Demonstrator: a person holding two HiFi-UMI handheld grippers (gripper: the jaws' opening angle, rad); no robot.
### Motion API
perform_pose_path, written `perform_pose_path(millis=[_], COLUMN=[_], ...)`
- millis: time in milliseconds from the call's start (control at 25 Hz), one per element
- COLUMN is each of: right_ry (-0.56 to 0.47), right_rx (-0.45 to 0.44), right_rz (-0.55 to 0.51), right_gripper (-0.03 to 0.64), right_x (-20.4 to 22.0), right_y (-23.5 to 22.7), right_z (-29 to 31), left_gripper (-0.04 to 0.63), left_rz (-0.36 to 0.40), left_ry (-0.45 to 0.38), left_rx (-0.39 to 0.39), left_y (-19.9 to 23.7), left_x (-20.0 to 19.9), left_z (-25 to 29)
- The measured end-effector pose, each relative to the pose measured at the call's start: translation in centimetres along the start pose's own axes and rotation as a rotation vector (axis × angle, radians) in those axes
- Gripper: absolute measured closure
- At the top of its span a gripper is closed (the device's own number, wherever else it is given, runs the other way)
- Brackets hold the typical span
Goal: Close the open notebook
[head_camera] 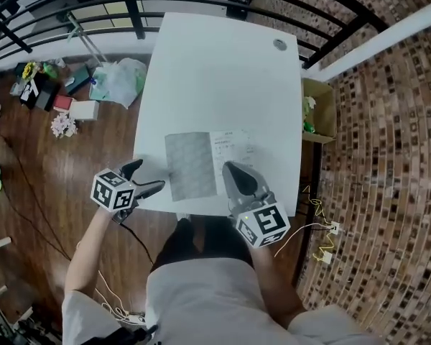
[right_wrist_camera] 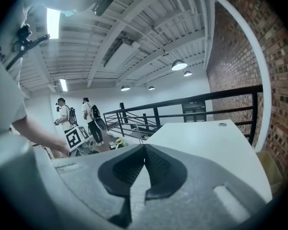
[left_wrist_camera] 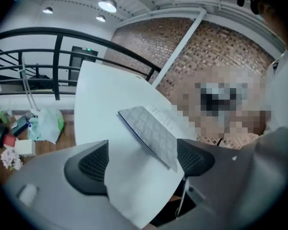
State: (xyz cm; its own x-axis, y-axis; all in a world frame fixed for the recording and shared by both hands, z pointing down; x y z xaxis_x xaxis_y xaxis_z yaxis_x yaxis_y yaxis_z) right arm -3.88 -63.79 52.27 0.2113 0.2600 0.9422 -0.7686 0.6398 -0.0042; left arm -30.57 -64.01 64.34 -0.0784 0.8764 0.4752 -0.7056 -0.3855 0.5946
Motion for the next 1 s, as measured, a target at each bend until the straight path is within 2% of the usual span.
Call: perform_pose_path(millis=[120, 200, 440, 640, 720, 800, 1000], right_ry=[0.010, 0.020, 0.033, 0.030, 0.029, 0.027, 0.014], right_rx=[0.005, 0.008, 0.038, 0.066, 0.071, 0.072, 0.072], right_rz=[0.024, 0.034, 0.054, 0.075, 0.086, 0.093, 0.100], right_gripper=[0.630, 0.630, 0.630, 0.630, 0.630, 0.630, 0.630], right_x=[1.0, 1.6, 2.4, 2.8, 2.9, 3.0, 2.4], right_y=[-0.1, -0.2, -1.3, -2.5, -2.7, -2.8, -2.8], right_z=[-0.5, -1.0, -2.5, -3.1, -3.1, -3.2, -3.5], left_gripper=[0.222, 0.265, 0.334, 0.384, 0.434, 0.516, 0.553], left_rz=[-0.047, -0.100, -0.266, -0.313, -0.322, -0.333, -0.355], left_ry=[0.039, 0.040, 0.059, 0.032, 0.015, -0.001, -0.056], left_rx=[-0.001, 0.009, 0.044, 0.012, -0.006, -0.015, 0.020], left_y=[-0.8, -1.0, -1.8, -1.6, -1.4, -1.4, -3.1], left_x=[0.5, 0.5, 1.4, 1.3, 1.4, 1.3, 0.0], left_z=[2.2, 3.6, 5.8, 6.3, 6.1, 5.8, 4.8])
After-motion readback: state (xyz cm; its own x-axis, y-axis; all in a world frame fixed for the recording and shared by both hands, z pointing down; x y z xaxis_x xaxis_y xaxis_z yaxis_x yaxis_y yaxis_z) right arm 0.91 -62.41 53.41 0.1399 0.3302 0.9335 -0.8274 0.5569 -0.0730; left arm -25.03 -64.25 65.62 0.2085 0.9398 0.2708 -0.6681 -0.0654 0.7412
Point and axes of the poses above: the fingertips, and each gripper's own axes: z forward along the fingers, y to its left, x out of its underside, the point moved 7 cm from there along -z, backward along the fingers, and after that the axes turned 12 degrees about -z, right-handed, at the moved point
